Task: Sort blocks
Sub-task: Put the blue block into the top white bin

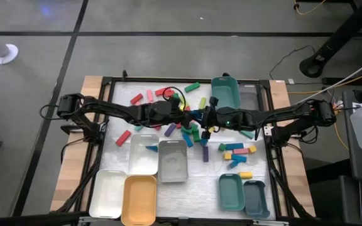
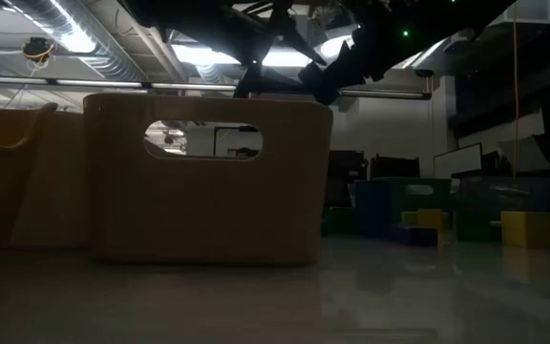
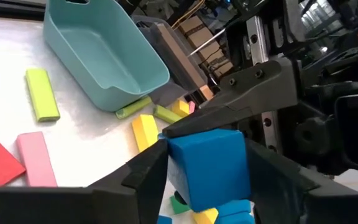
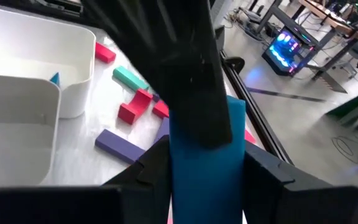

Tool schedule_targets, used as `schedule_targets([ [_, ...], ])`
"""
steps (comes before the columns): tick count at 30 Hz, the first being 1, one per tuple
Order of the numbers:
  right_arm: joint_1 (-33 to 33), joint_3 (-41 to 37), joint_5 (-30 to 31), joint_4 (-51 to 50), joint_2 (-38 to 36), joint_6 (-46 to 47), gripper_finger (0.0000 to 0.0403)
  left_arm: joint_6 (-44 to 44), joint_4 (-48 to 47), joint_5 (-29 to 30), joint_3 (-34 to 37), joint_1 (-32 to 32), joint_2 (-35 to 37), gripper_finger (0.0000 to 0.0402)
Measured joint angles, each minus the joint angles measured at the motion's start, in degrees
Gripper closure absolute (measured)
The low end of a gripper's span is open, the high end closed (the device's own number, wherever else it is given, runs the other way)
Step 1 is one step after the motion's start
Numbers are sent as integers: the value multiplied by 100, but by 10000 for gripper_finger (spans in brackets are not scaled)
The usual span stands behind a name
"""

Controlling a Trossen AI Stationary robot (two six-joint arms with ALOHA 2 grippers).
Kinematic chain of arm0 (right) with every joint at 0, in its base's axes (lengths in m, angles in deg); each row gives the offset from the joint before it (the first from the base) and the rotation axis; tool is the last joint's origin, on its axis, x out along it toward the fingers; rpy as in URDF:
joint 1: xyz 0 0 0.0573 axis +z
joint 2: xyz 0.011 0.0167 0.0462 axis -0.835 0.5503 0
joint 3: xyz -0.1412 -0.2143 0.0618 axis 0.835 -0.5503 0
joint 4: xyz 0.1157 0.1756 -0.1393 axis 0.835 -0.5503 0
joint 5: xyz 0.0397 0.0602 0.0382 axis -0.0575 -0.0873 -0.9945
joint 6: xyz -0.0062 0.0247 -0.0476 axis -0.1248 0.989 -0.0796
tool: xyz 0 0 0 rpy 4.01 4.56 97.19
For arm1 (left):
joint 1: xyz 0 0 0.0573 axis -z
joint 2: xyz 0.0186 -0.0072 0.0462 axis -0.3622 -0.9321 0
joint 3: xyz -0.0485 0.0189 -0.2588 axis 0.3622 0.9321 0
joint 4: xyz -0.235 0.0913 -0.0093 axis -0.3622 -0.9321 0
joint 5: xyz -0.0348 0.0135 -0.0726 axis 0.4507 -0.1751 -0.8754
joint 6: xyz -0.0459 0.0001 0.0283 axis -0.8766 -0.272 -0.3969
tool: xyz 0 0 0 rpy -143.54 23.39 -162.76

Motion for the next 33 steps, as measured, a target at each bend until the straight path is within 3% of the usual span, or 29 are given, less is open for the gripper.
schedule_targets([
  [6, -2, 1, 22, -79, 0, -14, 263, -4, 268, 26, 0, -3, -257, 213],
  [13, -2, 1, 104, -251, 0, -61, 259, -48, 202, 28, 0, -35, -271, 279],
  [24, 0, 12, 39, -220, -9, 0, 193, 647, 59, 23, 2, -68, -119, 282],
  [30, 4, 12, 42, -266, -41, -8, 166, 1104, -894, -67, 2, -188, 417, 282],
  [33, 4, 30, 37, -506, -108, -4, 165, 1472, -1665, -405, 2, -257, 860, 282],
])
